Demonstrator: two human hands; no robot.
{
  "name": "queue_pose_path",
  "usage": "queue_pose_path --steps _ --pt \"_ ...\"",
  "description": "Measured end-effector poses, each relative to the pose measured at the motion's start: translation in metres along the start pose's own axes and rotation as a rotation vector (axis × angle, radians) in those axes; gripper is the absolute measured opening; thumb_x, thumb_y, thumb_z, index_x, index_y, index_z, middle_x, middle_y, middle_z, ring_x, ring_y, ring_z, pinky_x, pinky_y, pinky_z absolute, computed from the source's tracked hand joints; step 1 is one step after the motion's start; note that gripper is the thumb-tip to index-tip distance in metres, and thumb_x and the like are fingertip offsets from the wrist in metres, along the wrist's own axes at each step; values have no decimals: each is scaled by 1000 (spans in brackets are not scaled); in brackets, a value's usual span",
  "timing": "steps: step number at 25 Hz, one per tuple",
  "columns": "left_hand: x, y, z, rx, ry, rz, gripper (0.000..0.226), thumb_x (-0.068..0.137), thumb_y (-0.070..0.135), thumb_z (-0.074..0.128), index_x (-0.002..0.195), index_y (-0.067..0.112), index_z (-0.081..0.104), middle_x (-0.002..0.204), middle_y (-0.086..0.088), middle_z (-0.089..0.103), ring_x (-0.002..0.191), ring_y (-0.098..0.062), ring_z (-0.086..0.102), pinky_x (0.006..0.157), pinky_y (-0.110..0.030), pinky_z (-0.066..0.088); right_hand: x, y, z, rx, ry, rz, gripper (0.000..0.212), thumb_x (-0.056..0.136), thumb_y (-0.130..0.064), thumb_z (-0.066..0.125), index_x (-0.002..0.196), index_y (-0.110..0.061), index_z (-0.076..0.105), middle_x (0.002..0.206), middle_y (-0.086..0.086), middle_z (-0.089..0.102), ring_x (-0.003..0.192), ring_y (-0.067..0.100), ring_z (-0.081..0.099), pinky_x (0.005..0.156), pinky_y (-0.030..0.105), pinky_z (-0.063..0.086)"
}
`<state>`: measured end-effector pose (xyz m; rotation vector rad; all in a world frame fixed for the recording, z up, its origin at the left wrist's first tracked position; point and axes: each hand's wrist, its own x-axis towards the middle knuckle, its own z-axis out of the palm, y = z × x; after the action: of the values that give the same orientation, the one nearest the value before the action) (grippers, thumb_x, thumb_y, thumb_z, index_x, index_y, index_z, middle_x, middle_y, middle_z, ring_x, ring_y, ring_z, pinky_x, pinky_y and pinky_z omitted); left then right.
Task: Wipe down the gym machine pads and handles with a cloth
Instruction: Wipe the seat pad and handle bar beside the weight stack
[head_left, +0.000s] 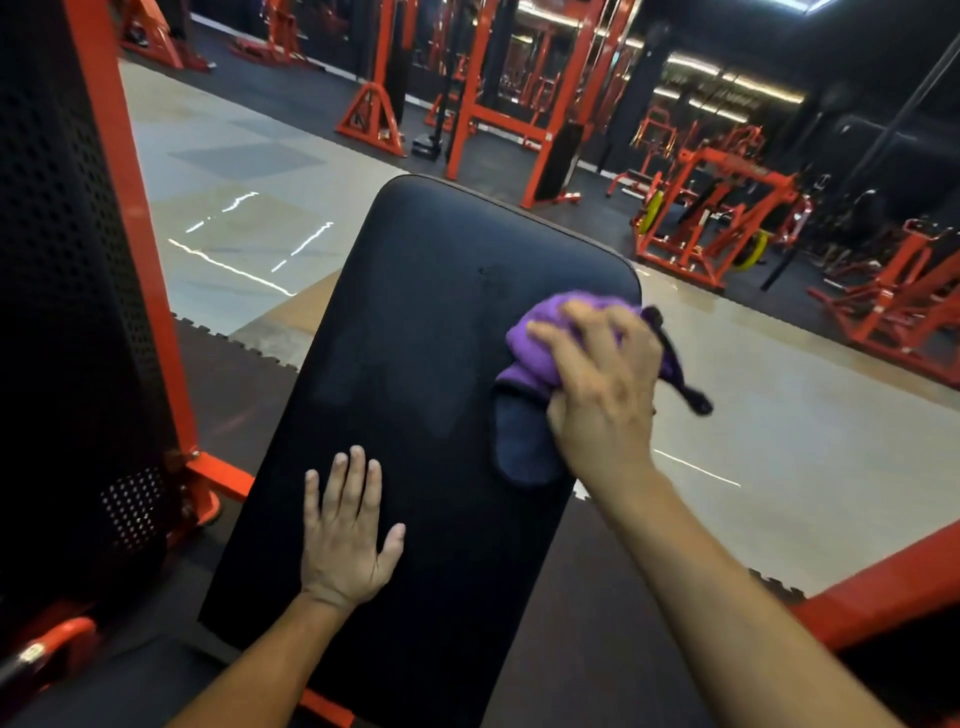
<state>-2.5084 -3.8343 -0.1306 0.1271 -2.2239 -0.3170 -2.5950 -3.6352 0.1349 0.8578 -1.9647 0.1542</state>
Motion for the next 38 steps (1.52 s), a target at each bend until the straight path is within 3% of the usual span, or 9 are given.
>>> queue_pose_path --steps 3,6,10,13,19,22,26,33,38 --pt "1 1 -1 1 1 10 92 90 44 43 165 12 2 173 -10 -1 160 -27 1 127 -57 3 -88 -21 3 64 -156 -244 41 106 -18 34 114 -12 74 128 9 66 116 34 48 97 47 40" --pt "2 0 0 2 3 7 92 89 44 43 165 12 2 173 -10 -1 160 -27 1 127 -56 3 -69 -1 -2 57 -195 -396 49 111 -23 27 115 -12 75 126 9 68 114 34 51 98 45 39" --pt "0 -1 0 -4 -11 -6 92 90 44 43 165 12 2 173 -11 0 160 -28 2 127 -58 5 50 28 -14 -12 -15 -146 41 87 -9 50 122 -17 69 133 6 61 113 38 52 98 48 39" --pt "0 0 -2 -6 -18 -6 91 90 44 43 165 12 3 173 -11 1 160 -28 3 127 -58 4 45 16 -14 30 -6 -14 44 83 -13 48 122 -17 69 134 7 59 116 38 48 102 49 37" --pt "-1 1 -4 26 -29 -4 90 92 44 42 165 10 3 173 -13 1 160 -30 4 127 -59 8 -44 7 -20 119 -263 -454 33 92 -18 49 114 -12 73 129 11 65 110 34 53 93 44 41" --pt "0 2 -4 28 -34 5 89 93 44 41 165 9 3 173 -13 1 160 -30 4 125 -61 10 41 24 -29 84 -75 -332 36 102 -20 41 118 -11 71 129 11 63 108 39 57 93 47 41" --pt "0 2 -4 33 -19 5 88 93 44 41 165 9 3 173 -13 1 160 -30 3 126 -60 9 110 8 -7 -16 -43 -176 38 82 -16 57 118 -17 68 128 6 62 108 36 54 90 46 43" --pt "-1 1 -3 27 6 16 90 91 44 42 165 10 3 173 -11 0 160 -28 3 127 -57 6 -37 -8 -7 94 -321 -680 30 103 -24 49 114 -8 73 128 12 65 124 35 49 97 47 45" --pt "-2 3 -2 21 -6 14 91 90 43 42 165 9 2 173 -11 -2 160 -28 1 127 -56 4 87 23 -4 -32 -42 -304 32 88 -13 65 120 -13 69 130 6 63 117 36 55 100 45 38"
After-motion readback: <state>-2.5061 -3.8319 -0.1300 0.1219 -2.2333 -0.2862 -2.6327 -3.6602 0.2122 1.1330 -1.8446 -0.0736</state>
